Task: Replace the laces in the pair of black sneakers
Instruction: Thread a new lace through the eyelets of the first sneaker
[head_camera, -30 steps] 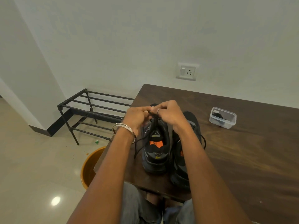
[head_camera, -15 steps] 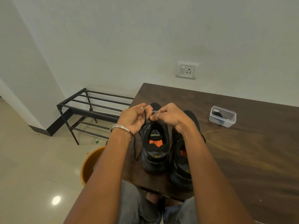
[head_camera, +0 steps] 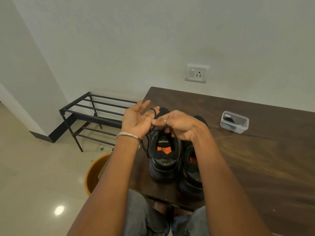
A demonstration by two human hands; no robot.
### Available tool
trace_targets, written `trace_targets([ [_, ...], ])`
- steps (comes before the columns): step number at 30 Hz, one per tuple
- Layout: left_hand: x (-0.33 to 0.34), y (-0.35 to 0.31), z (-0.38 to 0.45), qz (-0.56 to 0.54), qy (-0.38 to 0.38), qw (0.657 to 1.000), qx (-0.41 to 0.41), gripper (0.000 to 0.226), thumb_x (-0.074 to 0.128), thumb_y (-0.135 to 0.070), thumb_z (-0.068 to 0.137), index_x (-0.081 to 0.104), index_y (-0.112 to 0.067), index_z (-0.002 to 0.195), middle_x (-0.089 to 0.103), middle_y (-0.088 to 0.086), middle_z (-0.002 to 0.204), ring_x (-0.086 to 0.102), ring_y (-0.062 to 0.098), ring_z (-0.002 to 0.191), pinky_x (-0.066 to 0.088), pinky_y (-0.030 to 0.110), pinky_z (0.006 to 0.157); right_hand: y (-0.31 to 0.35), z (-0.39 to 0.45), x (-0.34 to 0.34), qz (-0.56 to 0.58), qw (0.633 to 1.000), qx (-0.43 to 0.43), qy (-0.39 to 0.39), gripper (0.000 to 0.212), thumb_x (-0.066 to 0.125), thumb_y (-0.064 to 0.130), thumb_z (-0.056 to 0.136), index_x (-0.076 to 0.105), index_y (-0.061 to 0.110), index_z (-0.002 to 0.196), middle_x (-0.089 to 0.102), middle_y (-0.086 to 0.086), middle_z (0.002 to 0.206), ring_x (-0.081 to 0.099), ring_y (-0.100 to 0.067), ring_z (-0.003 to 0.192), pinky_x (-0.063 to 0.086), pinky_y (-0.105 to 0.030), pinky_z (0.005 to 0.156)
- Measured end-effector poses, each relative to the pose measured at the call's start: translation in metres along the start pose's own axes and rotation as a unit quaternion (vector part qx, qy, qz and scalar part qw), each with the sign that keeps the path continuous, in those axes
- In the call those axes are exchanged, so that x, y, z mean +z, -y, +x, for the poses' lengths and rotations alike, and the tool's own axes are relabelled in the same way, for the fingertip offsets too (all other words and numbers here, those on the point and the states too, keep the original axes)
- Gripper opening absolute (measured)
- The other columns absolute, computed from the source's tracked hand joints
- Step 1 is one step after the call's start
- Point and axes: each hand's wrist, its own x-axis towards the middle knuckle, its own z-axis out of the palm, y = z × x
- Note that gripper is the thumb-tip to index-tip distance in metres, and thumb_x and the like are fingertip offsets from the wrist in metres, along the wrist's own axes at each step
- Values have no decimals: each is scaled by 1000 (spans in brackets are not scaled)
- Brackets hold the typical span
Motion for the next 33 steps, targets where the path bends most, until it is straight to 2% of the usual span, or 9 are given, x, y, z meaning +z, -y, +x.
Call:
trace_targets([
  [10,-11,-2,7,98,-113,987,57,33,44,-8,99,48,6,129,55,22,126,52,33,123,41,45,105,7,-43,-50,97,988,-114,-29,24,76,37,67,69,16,58,60,-2,69,46,-10,62,30,-28,62],
  [16,-21,0,11,288,-203,934,61,19,49,2,94,60,2,110,67,14,84,68,20,76,55,32,64,-1,-46,-64,272,936,-202,-93,26,64,29,90,67,10,73,61,-4,66,56,-16,59,46,-26,57],
  [19,-26,2,12,393,-239,886,53,13,51,1,92,61,-4,99,66,9,78,65,17,63,53,28,48,2,-45,-63,266,938,-209,-78,30,59,32,92,66,3,87,51,-3,57,36,-10,40,29,-25,46],
  [21,-34,1,16,499,-258,826,51,12,57,-12,90,62,-5,98,68,15,85,68,25,71,56,34,57,4,-42,-61,224,949,-206,-76,32,57,31,95,68,0,93,47,-3,54,27,-7,35,18,-25,46],
  [24,-45,-4,24,767,-287,551,163,37,54,-43,92,68,-9,90,67,15,93,63,30,86,51,39,75,9,-35,-51,119,972,-179,-92,28,53,24,101,72,3,96,45,-2,56,26,-8,39,17,-24,45],
  [25,-40,-4,22,771,-244,529,256,40,51,-45,94,70,-11,85,66,13,87,60,26,82,48,36,74,11,-32,-45,66,978,-171,-101,28,52,23,102,72,4,97,44,-1,57,28,-7,41,19,-22,44],
  [27,-24,-5,14,702,-70,616,352,29,50,-40,97,70,-19,91,69,8,90,60,19,82,46,32,75,15,-25,-32,-29,978,-170,-114,29,53,24,102,73,4,96,44,2,55,32,-5,43,25,-17,42],
  [29,-13,-2,11,643,62,689,329,26,56,-39,93,64,-28,116,70,3,108,64,18,98,50,30,88,17,-15,-21,-78,973,-178,-123,31,56,25,101,72,1,91,44,3,53,34,-3,42,29,-13,42],
  [33,-12,8,7,652,82,671,343,45,67,-20,88,54,-24,131,67,-5,94,62,1,91,52,22,89,16,-5,-18,-137,967,-158,-146,35,60,33,98,74,6,82,41,11,40,36,-3,34,27,-21,49],
])
